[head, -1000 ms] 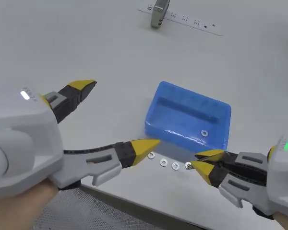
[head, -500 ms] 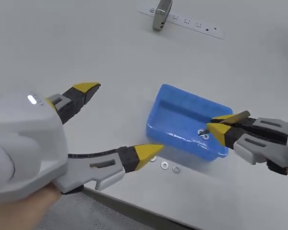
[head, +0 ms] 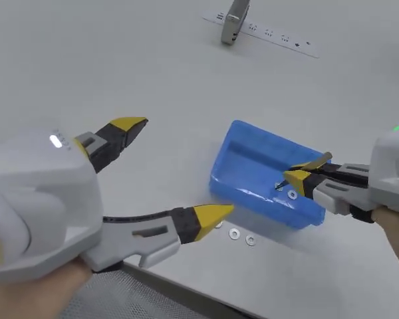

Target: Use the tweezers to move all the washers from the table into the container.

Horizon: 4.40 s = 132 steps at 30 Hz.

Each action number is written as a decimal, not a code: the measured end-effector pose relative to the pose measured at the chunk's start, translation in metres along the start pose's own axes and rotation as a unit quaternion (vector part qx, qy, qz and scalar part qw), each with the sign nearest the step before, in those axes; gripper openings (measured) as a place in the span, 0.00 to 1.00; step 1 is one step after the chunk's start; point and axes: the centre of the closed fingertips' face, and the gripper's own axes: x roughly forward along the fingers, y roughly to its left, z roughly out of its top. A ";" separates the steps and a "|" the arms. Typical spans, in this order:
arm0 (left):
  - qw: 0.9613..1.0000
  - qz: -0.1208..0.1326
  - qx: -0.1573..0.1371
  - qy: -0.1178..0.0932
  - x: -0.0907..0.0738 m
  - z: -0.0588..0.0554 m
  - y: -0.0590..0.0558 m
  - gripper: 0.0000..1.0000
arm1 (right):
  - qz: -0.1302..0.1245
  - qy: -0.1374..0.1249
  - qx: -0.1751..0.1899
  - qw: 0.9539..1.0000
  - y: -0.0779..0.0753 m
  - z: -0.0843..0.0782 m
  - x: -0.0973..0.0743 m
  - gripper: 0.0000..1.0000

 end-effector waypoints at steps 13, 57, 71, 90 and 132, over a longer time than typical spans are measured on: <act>1.000 -0.002 -0.004 -0.001 0.000 0.000 0.001 0.88 | -0.005 0.000 0.002 1.000 -0.001 0.001 -0.005 0.03; 1.000 -0.008 0.005 0.007 0.000 -0.002 -0.003 0.87 | 0.086 0.028 -0.033 0.995 0.087 -0.035 -0.013 0.03; 1.000 -0.008 0.007 0.008 0.000 -0.003 -0.003 0.86 | 0.086 0.017 -0.081 0.993 0.093 -0.012 -0.028 0.03; 1.000 -0.009 0.008 0.012 0.001 -0.005 -0.003 0.85 | 0.050 -0.027 -0.082 0.995 0.054 0.039 -0.032 0.03; 1.000 -0.009 0.010 0.018 0.001 -0.006 -0.003 0.83 | 0.030 -0.012 -0.033 0.999 0.024 0.036 -0.008 0.03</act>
